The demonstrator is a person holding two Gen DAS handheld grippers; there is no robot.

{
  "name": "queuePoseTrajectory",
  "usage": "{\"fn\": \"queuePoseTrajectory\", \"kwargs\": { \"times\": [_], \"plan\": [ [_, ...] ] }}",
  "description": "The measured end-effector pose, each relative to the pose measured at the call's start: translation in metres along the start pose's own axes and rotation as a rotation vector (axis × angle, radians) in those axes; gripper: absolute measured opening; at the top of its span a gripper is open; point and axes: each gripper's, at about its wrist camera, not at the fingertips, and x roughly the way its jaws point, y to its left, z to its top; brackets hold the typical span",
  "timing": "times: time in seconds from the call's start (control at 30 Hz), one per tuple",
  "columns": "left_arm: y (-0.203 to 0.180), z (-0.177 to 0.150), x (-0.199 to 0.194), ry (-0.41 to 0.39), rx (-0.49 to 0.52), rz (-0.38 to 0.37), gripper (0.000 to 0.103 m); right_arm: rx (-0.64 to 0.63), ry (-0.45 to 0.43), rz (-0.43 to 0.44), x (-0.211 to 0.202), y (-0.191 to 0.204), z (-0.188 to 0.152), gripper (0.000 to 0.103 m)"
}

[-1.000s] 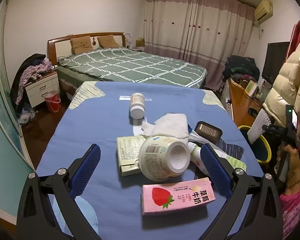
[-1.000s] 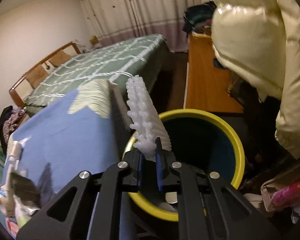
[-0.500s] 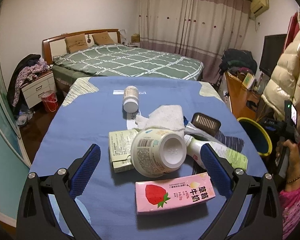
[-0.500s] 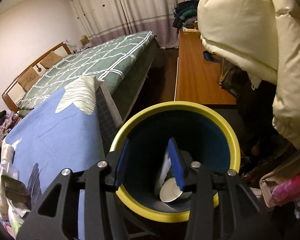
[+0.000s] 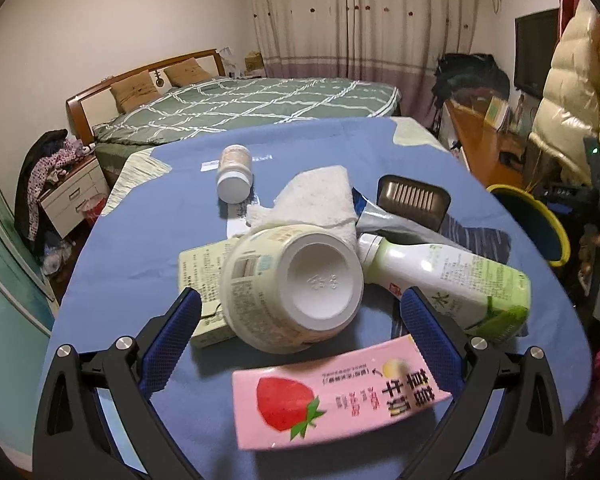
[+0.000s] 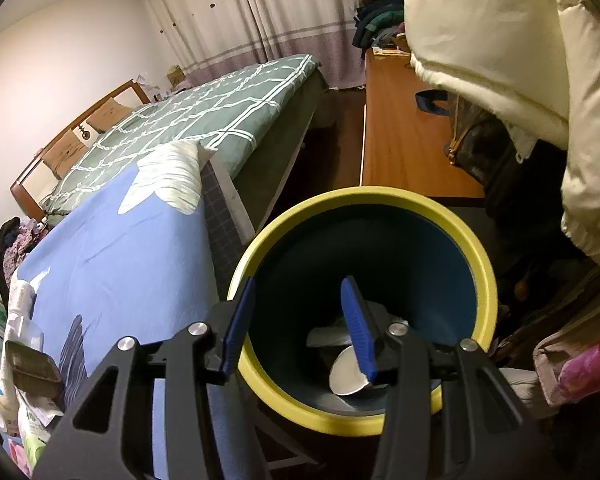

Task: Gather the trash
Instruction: 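Grasp the white yogurt cup with the left gripper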

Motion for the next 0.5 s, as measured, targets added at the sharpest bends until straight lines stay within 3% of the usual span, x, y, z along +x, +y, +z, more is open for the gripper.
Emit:
{"fn": "queuePoseTrajectory", "kwargs": {
  "times": [0.5],
  "plan": [
    [-0.007, 0.011, 0.041, 0.064, 0.009, 0.059, 0.083, 0.015, 0.011, 0.007, 0.006, -0.006, -0.002, 0.045]
  ]
}}
